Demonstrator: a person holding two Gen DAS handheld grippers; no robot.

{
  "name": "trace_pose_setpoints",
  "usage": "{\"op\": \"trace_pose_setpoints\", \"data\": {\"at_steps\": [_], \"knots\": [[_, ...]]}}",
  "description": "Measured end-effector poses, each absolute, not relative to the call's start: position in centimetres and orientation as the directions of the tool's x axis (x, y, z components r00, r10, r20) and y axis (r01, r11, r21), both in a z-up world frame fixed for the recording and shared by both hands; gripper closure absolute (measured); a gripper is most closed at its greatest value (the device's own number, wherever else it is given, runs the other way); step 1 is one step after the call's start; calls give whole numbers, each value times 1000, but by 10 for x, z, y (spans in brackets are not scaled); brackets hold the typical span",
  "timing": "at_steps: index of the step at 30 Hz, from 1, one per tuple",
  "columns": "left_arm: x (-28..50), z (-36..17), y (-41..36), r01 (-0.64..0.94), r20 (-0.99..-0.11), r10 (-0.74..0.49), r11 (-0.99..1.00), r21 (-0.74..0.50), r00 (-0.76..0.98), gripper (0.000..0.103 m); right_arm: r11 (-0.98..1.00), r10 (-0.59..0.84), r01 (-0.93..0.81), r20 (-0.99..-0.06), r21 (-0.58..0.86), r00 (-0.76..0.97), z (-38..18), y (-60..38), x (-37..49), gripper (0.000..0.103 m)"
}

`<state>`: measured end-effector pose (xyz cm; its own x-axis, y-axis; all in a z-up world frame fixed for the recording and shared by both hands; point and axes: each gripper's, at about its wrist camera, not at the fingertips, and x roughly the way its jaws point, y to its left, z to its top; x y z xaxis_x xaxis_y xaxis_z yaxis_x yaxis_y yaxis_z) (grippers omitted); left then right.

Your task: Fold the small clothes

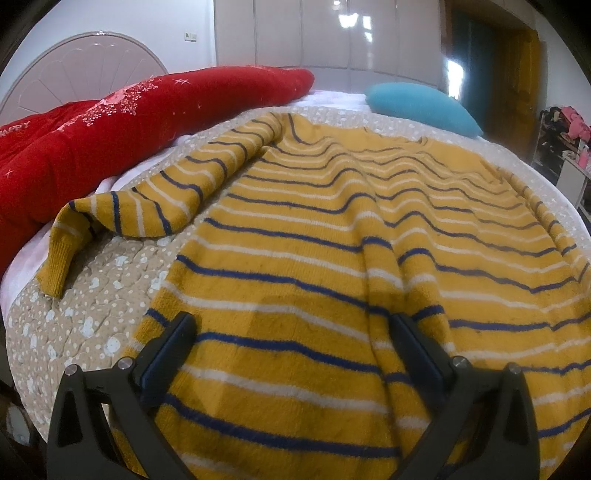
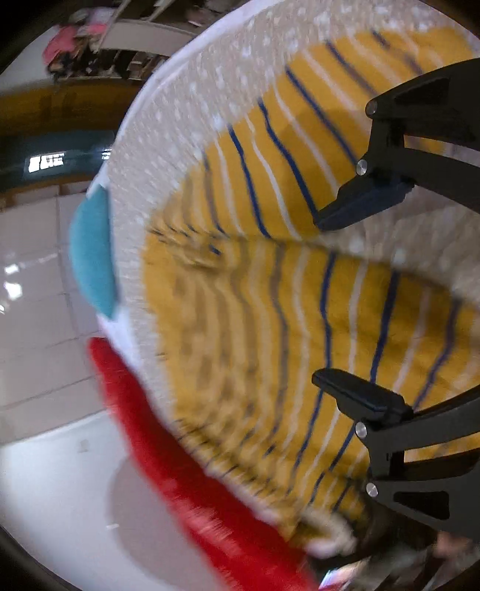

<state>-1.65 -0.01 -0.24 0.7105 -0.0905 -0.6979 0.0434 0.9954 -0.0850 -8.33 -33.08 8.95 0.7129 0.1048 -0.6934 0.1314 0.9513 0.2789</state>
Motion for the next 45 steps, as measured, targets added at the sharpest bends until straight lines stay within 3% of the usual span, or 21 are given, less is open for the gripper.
{"op": "trace_pose_setpoints", "data": {"at_steps": [4, 8, 13, 17, 18, 20, 21, 26, 32, 37, 45], "knots": [[-25, 5, 3, 56, -715, -109, 994, -97, 691, 0, 908, -4, 283, -668, 310, 744, 122, -396, -133, 24], [-51, 22, 8, 85, -698, -180, 982, -169, 693, 0, 867, -139, 443, -742, 229, 656, 114, -440, -172, 23], [-72, 35, 7, 130, -689, -215, 976, -174, 693, 0, 837, -145, 503, -799, 216, 584, 72, -449, -199, 23], [-80, 38, 9, 135, -689, -219, 975, -175, 691, 0, 832, -130, 492, -771, 257, 623, 51, -444, -199, 24], [-81, 39, 10, 133, -688, -216, 976, -173, 692, 0, 837, -133, 485, -763, 255, 632, 51, -439, -196, 30], [-83, 42, 14, 129, -684, -211, 977, -170, 698, 0, 853, -114, 454, -757, 258, 643, 50, -430, -188, 79], [-84, 44, 16, 125, -683, -208, 978, -169, 701, 0, 864, -89, 430, -760, 263, 643, 50, -426, -186, 86], [-87, 64, 35, 108, -656, -191, 980, -166, 730, 0, 852, -93, 430, -722, 298, 685, 86, -457, -185, 95], [-92, 83, 61, 73, -612, -152, 986, -153, 776, 0, 686, -370, 695, -718, 217, 589, 140, -577, -186, 96], [-89, 84, 75, 50, -611, -142, 985, -165, 779, 0, 696, -394, 692, -703, 193, 592, 178, -574, -153, 97], [-92, 71, 78, 92, -627, -211, 972, -218, 750, 0, 905, -41, 330, -717, 269, 696, 194, -410, -7, 97]]}}
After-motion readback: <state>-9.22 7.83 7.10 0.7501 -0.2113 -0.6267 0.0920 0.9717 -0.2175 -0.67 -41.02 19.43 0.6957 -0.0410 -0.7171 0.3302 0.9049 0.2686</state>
